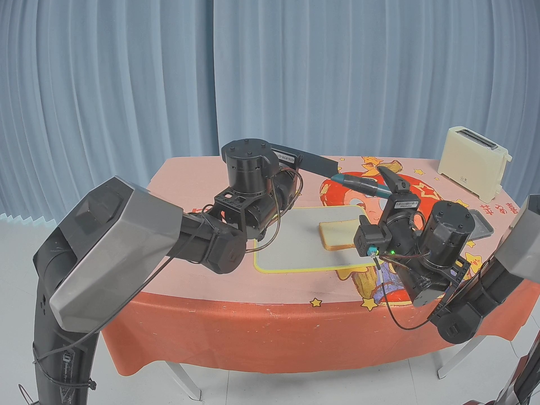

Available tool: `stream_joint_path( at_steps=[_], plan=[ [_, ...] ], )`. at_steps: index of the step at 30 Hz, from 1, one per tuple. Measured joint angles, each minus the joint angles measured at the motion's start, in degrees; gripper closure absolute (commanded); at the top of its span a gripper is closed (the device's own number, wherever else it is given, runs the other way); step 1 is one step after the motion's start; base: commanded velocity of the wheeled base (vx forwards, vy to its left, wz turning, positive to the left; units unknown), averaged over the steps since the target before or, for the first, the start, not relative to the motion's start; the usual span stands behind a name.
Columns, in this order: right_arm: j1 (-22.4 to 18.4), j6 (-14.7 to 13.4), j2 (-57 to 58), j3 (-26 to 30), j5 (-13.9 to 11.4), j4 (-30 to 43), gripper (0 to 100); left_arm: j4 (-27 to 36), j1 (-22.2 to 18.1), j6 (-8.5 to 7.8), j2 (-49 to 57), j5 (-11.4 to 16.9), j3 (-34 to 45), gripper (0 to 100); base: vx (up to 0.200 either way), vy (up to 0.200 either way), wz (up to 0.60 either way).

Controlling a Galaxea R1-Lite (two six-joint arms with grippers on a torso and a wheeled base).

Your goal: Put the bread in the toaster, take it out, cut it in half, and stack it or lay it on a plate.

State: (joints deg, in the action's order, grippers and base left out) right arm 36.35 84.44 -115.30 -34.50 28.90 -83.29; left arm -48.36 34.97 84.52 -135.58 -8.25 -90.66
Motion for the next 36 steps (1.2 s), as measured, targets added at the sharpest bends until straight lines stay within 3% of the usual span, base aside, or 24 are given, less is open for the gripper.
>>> stream_joint_path(
  at_steps=[17,34,35,36],
  plan=[
    [-2.3,0.8,-4.4,-6.9,0.0,0.1,0,0.0,1.0,-0.35,-1.8,-0.1,0.0,100,0.000,0.000,0.00],
    [-3.0,0.6,-7.8,-8.2,-0.6,0.0,0,0.0,0.9,-0.51,-1.7,0.4,0.4,100,0.000,0.000,0.00],
    [-3.1,0.6,-7.9,-8.3,-0.7,0.0,100,0.0,0.9,-0.51,-1.7,0.4,0.4,100,0.000,0.000,0.00],
    [-3.1,0.6,-8.0,-8.3,-0.7,0.0,100,0.0,0.9,-0.51,-1.7,0.4,0.5,100,0.000,0.000,0.00]
  ],
)
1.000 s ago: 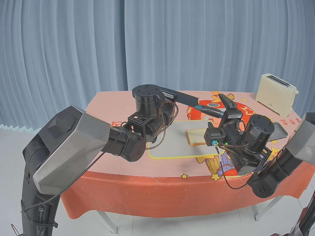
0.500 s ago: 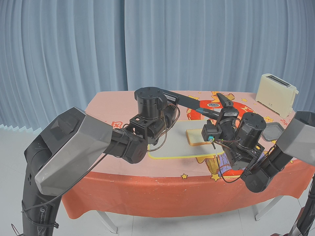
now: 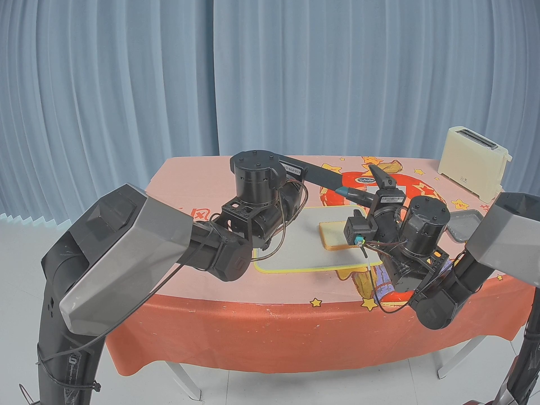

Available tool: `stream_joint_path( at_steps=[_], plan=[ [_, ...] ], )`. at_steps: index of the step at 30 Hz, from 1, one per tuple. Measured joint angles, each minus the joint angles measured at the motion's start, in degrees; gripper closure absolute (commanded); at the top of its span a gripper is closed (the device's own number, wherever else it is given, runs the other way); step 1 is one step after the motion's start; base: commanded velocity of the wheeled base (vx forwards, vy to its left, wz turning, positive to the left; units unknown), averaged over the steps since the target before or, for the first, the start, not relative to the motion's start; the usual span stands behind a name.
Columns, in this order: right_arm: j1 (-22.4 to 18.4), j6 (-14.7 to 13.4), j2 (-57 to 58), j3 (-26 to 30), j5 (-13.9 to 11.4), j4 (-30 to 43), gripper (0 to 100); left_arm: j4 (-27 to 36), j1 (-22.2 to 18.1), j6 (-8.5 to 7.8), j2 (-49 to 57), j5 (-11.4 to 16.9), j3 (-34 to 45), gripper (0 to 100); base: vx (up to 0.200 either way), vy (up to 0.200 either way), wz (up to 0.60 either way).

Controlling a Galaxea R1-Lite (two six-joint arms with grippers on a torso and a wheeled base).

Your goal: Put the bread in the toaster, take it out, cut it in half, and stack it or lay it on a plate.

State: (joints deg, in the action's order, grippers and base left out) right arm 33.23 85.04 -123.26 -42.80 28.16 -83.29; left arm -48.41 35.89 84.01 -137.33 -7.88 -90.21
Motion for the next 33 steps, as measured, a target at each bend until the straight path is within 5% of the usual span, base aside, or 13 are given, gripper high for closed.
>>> stream_joint_path(
  at_steps=[25,26,33],
  plan=[
    [-1.1,-0.5,-0.2,1.3,-1.2,-2.1,100,-0.5,-0.2,0.05,0.5,1.5,1.5,100,0.000,0.000,0.00],
    [-1.1,-0.5,-0.2,1.5,-1.2,-2.3,100,-0.9,-0.1,-0.01,0.5,1.7,2.0,0,0.000,0.000,0.00],
    [-1.1,-0.6,-0.1,2.1,-1.2,-2.8,100,-7.6,0.0,-0.20,1.2,4.4,5.6,0,0.000,0.000,0.00]
  ],
)
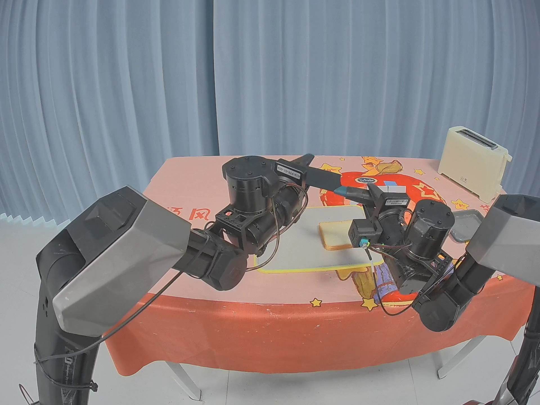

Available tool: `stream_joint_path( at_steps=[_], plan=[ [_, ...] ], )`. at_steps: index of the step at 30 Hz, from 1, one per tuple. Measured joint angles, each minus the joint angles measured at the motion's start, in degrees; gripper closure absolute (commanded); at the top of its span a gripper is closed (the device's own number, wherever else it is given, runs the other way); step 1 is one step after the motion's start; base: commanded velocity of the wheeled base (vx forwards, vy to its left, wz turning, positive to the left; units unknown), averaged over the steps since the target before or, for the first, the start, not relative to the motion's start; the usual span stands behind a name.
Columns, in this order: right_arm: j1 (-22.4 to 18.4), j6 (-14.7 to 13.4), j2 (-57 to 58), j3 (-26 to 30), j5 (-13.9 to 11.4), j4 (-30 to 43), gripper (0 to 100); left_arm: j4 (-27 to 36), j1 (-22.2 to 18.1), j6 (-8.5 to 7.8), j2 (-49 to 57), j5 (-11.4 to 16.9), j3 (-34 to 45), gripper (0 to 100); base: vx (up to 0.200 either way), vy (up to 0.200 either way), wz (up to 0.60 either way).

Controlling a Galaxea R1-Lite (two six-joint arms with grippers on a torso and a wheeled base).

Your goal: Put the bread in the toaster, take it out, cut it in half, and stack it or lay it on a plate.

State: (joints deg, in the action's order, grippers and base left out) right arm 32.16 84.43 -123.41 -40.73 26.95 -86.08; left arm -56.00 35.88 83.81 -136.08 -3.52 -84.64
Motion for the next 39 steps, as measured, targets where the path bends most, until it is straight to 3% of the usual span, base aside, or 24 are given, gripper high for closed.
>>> stream_joint_path(
  at_steps=[7,9,14,20,32,39],
  plan=[
    [-0.3,-3.8,1.0,0.7,0.0,0.0,100,-0.9,-0.2,-0.26,1.4,0.4,1.6,0,0.000,0.000,0.00],
    [-0.3,-6.0,1.4,1.1,0.0,0.1,100,-0.9,-0.3,-0.33,1.9,0.5,1.9,0,0.000,0.000,0.00],
    [-0.3,-13.3,2.5,2.4,-0.5,0.6,100,-0.9,-0.5,-0.41,3.3,0.7,2.4,0,0.000,0.000,0.00],
    [-0.1,-25.4,5.2,5.5,-0.7,4.3,100,-0.9,-0.6,-0.60,5.6,1.4,3.5,0,0.000,0.000,0.00],
    [-1.7,-40.2,12.6,7.9,-1.0,7.6,100,-0.9,-0.7,-0.71,13.3,3.7,7.0,0,0.000,0.000,0.00],
    [-1.6,-45.5,14.9,6.2,-1.0,15.8,100,-0.8,-0.6,-0.71,15.3,3.9,7.7,0,0.000,0.000,0.00]
  ],
)
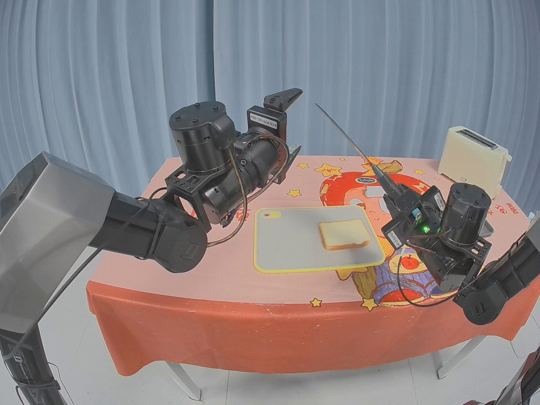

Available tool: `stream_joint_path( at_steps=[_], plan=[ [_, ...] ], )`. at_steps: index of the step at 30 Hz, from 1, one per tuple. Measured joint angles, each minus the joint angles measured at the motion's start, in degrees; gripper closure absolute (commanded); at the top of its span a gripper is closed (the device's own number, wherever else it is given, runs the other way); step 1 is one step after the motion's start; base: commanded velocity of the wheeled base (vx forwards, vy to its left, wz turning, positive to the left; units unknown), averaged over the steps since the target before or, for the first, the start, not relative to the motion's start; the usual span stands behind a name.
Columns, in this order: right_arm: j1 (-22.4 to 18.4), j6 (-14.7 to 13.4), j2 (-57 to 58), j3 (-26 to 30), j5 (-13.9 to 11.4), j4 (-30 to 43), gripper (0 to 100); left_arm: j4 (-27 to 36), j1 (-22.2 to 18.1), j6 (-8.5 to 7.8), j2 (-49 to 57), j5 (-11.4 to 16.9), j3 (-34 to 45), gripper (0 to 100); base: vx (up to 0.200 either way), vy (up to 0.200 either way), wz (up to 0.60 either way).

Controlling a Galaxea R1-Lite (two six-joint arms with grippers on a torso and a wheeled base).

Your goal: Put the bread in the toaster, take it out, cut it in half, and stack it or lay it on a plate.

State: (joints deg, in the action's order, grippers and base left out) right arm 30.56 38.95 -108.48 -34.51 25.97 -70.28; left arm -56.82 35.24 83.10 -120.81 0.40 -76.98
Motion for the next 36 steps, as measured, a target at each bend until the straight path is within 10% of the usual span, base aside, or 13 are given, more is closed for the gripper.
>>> stream_joint_path(
  at_steps=[19,27,36],
  plan=[
    [0.0,-24.4,10.0,-26.5,-8.4,63.2,100,0.0,-0.3,-0.01,1.1,0.8,0.3,0,0.000,0.000,0.00],
    [-2.8,-30.0,12.3,-34.3,-18.1,70.4,100,0.0,-2.3,-0.41,1.4,1.7,0.5,0,0.000,0.000,0.00],
    [-4.0,-35.0,13.9,-35.1,-24.2,78.5,100,-0.1,-4.4,-5.64,3.1,2.7,0.8,0,0.000,0.000,0.00]
  ],
)
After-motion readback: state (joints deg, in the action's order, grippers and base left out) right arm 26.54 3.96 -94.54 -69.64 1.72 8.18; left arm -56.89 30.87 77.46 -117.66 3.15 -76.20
